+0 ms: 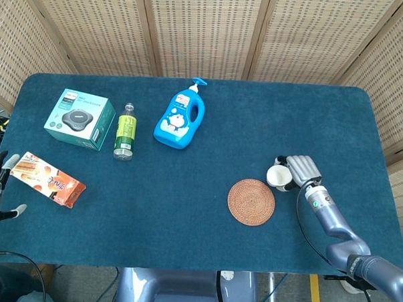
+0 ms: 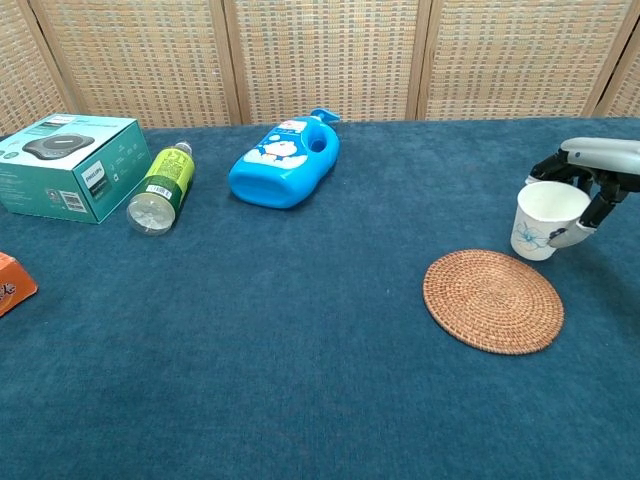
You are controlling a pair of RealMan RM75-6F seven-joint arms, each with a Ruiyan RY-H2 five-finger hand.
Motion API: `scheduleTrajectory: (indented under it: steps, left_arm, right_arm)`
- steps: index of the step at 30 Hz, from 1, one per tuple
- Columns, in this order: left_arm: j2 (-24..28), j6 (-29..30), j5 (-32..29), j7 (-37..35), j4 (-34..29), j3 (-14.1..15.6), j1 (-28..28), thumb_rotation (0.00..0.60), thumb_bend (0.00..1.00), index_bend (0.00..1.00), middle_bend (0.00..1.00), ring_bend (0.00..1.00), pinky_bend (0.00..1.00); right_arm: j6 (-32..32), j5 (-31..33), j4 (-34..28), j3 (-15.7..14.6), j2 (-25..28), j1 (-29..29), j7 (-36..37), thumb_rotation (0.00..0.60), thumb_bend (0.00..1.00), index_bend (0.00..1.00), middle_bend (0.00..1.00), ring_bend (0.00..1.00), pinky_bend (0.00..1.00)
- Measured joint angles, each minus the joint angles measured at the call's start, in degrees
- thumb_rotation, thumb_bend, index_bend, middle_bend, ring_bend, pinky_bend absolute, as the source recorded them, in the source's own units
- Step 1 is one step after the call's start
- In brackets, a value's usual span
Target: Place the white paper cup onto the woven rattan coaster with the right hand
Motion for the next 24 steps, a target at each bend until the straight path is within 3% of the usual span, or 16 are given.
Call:
scheduleTrajectory:
  steps: [5, 16, 24]
  left_arm:
    - [0.1, -0.3, -0.2, 0.0, -0.1, 0.0, -0.2, 0.6, 0.0, 0.0, 0.0, 0.0, 0.0]
    - [0.5, -0.4, 0.0, -0.2, -0.5, 0.4, -0.3, 0.6, 0.0, 0.0, 0.0, 0.0, 0.0]
    - [0.7, -0.4, -0.2, -0.6, -0.4, 0.5, -0.3, 0.6, 0.0, 0.0, 0.0, 0.0, 0.0]
  right_arm:
    - [1.2, -1.5, -3.4, -0.2, 2.2, 0.2, 0.6, 0.6, 0.15, 0.43, 0.46, 0.45, 0.49]
    - [1.9, -3.7, -19.3, -0.6, 8.9, 1.2, 2.6, 0.6, 0.15, 0.43, 0.46, 0.45, 0.49]
    - [0.4, -3.0, -20.8, -1.9, 6.9, 2.4, 2.1, 0.6, 0.15, 0.43, 0.46, 0.45, 0.49]
